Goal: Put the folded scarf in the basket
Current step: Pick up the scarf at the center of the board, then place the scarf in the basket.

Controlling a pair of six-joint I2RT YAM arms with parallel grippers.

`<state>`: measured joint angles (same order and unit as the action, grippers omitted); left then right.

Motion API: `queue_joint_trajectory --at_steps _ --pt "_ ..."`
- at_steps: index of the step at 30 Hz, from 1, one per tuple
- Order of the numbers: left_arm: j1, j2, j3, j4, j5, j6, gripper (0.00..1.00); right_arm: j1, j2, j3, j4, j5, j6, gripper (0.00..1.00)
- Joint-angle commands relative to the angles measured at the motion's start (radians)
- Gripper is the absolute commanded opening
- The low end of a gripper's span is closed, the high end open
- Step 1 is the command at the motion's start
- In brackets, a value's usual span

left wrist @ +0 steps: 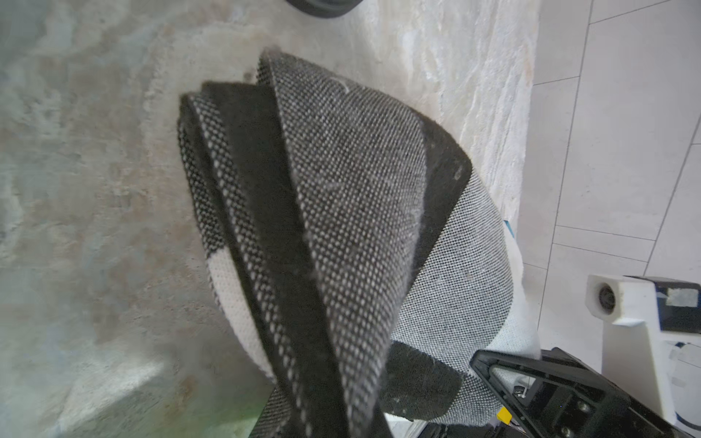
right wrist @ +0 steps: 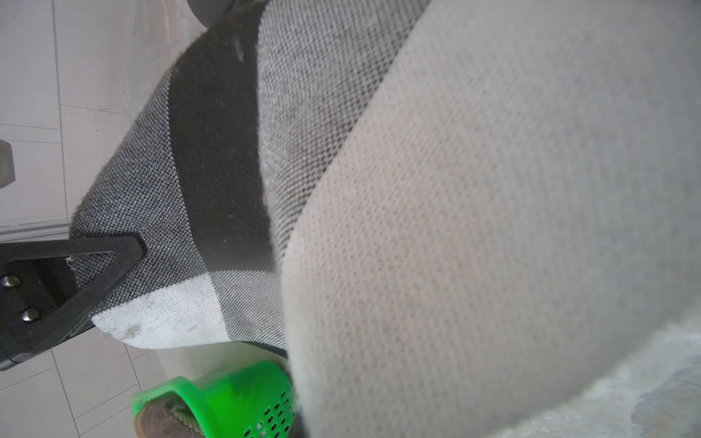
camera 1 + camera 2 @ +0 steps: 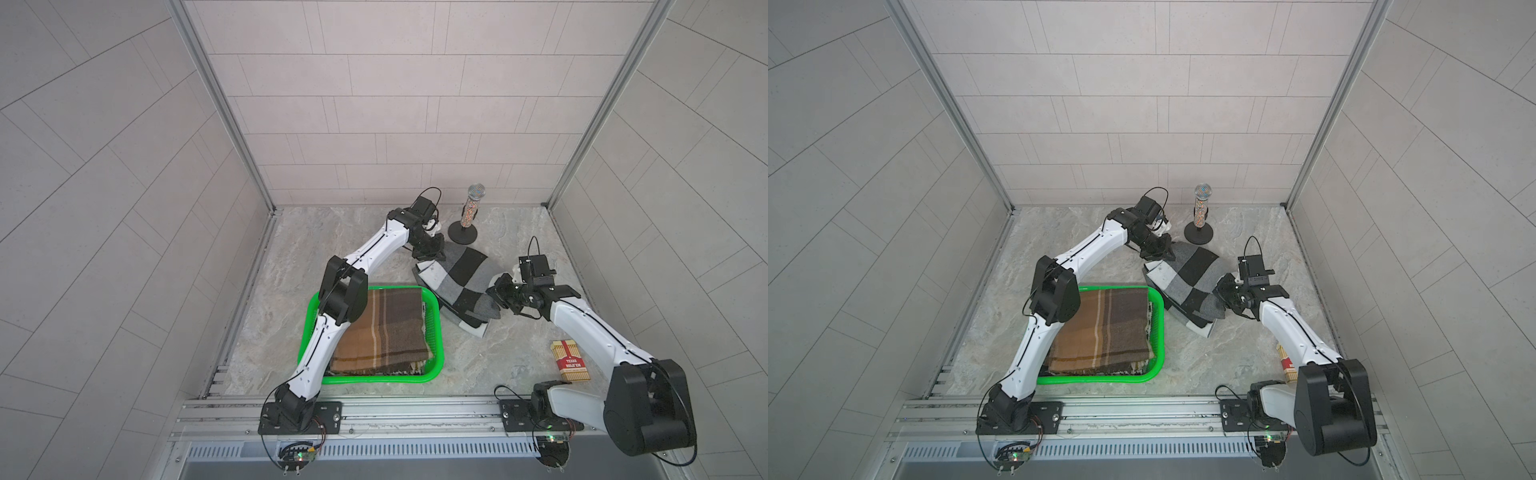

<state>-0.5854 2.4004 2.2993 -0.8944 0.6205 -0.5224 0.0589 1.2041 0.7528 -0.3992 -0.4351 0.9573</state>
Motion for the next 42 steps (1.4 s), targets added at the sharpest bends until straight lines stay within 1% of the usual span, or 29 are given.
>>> queue_joint_trajectory --at_steps 1,9,16,19,24,29,31,33,35,38,40,41,42 --pt "0.004 -0.071 0.014 0.0 -0.026 -0.037 0.0 0.002 -0.035 0.064 -0.107 0.027 -0.045 0.0" --pt "0.004 -0.111 0.099 -0.101 -0.071 -0.062 0.0 0.002 -0.053 0.219 -0.25 0.011 -0.121 0.0" --pt "0.005 -0.135 0.262 -0.307 -0.151 -0.061 0.0 0.006 -0.052 0.342 -0.355 -0.06 -0.164 0.0" --pt "0.006 -0.158 0.308 -0.38 -0.181 -0.063 0.0 0.018 -0.056 0.394 -0.398 -0.093 -0.179 0.0" --pt "0.005 -0.21 0.369 -0.531 -0.262 -0.046 0.0 0.087 -0.055 0.48 -0.461 -0.111 -0.195 0.0" --pt "0.003 -0.301 0.359 -0.658 -0.357 -0.025 0.0 0.192 -0.054 0.529 -0.474 -0.102 -0.177 0.0" --pt "0.005 -0.357 0.308 -0.678 -0.397 -0.02 0.0 0.242 -0.051 0.54 -0.473 -0.092 -0.169 0.0" --pt "0.006 -0.434 0.199 -0.658 -0.414 -0.018 0.0 0.292 -0.051 0.545 -0.468 -0.079 -0.159 0.0" --pt "0.012 -0.54 0.034 -0.588 -0.427 -0.031 0.0 0.341 -0.052 0.544 -0.457 -0.063 -0.145 0.0" --pt "0.042 -0.715 -0.253 -0.45 -0.413 -0.067 0.0 0.409 -0.049 0.541 -0.446 -0.041 -0.132 0.0" --pt "0.057 -0.825 -0.409 -0.373 -0.415 -0.09 0.0 0.454 -0.048 0.536 -0.432 -0.026 -0.122 0.0" --pt "0.06 -0.879 -0.482 -0.343 -0.435 -0.103 0.0 0.478 -0.046 0.533 -0.425 -0.019 -0.116 0.0" --pt "0.065 -0.924 -0.531 -0.323 -0.441 -0.113 0.0 0.501 -0.042 0.532 -0.422 -0.011 -0.113 0.0"
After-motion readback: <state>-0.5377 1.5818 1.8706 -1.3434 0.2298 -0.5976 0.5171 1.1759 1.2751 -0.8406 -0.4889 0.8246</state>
